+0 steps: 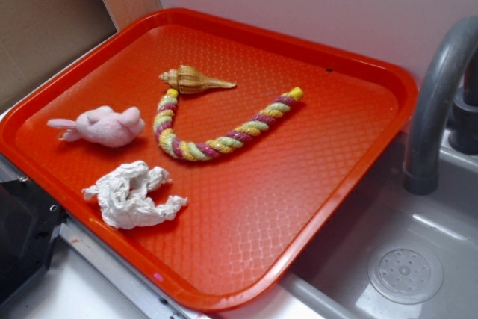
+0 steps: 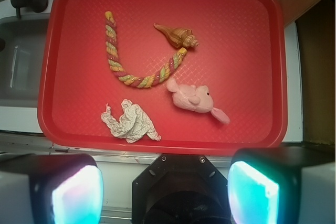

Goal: Grab the pink bunny.

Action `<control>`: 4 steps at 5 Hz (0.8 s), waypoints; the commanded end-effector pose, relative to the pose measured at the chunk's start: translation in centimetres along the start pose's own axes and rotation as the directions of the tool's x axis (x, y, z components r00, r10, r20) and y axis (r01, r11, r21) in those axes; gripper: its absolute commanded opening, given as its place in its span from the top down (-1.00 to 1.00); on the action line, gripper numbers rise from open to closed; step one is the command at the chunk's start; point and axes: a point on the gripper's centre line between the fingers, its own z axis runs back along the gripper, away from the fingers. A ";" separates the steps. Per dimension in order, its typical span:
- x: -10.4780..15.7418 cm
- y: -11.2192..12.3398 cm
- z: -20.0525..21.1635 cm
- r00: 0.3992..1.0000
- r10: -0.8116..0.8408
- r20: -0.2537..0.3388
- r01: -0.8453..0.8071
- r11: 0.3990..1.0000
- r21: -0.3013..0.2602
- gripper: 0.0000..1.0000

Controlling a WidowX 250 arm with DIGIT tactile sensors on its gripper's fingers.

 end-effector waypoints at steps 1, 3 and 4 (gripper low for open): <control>0.0 0.0 0.0 1.000 0.000 0.000 0.000 1.000 0.000 -1.00; 2.9 1.5 -3.7 0.876 -0.456 0.156 0.474 0.872 -0.117 -1.00; 3.6 2.1 -5.2 0.758 -0.631 0.165 0.651 0.748 -0.132 -1.00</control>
